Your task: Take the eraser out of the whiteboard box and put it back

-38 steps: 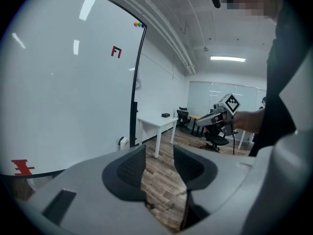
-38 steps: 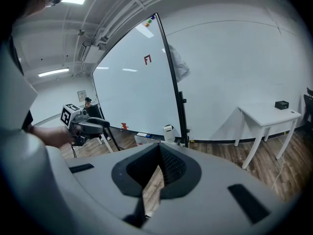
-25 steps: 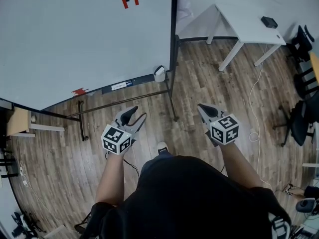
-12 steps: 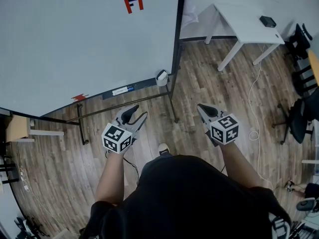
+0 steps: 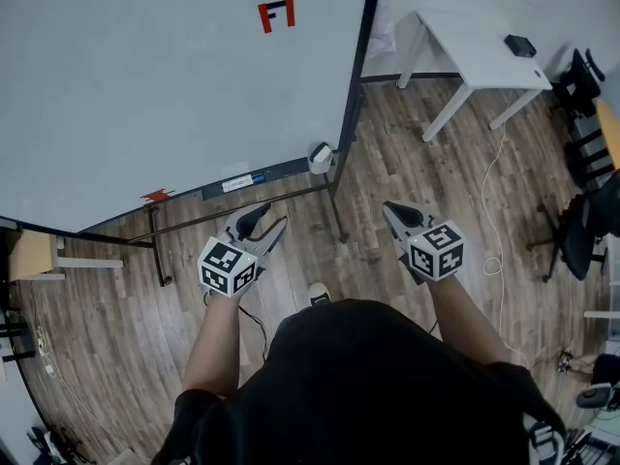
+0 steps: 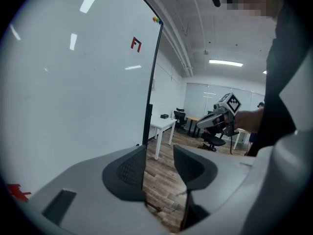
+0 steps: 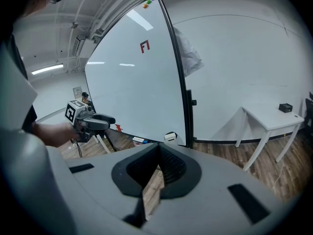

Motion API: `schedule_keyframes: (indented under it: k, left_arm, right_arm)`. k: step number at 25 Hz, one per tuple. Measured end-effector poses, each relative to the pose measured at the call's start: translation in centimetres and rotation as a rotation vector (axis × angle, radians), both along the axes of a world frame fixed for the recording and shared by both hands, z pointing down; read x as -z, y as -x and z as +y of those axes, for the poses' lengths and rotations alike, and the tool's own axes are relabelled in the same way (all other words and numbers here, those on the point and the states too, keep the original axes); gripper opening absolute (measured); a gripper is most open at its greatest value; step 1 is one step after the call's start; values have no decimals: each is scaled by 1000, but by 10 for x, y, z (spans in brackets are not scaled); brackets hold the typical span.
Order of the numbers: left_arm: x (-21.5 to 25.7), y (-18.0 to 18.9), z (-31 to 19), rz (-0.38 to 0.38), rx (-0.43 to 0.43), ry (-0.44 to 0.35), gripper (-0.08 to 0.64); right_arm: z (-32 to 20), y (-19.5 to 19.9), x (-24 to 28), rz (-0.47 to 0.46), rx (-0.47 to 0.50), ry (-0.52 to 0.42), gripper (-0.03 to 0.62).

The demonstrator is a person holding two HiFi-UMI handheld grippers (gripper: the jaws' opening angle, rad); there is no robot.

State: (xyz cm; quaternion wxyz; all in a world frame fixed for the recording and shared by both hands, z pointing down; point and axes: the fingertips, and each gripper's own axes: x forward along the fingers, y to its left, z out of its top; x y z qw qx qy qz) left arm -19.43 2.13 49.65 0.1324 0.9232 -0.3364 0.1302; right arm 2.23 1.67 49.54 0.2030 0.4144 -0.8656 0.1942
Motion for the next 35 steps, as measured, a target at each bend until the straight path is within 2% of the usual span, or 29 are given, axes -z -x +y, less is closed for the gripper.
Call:
schedule_keyframes:
  k: [22, 35]
  left_arm:
    - [3, 24, -20, 19, -47, -14, 186]
    - [2, 20, -17, 28, -62, -6, 186]
  right_arm:
    - [-20, 38, 12, 7, -12, -36, -6]
    - [-14, 34, 14, 13, -21, -36, -6]
